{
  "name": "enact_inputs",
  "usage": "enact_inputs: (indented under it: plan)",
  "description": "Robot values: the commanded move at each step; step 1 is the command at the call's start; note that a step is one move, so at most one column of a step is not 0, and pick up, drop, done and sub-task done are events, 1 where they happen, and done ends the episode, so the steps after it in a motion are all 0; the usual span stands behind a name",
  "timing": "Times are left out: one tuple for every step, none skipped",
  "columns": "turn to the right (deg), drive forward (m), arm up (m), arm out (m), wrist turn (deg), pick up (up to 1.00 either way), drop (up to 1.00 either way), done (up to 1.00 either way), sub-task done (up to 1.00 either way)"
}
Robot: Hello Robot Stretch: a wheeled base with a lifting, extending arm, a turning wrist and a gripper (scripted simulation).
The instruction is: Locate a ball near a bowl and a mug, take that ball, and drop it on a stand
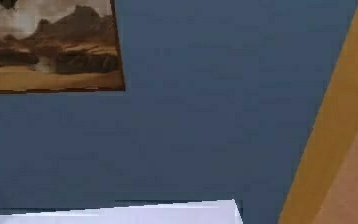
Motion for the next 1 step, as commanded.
enact_inputs:
  plan:
    - [0.0,0.10,0.00,0.00,0.0,0.00,0.00,0.00,0.00]
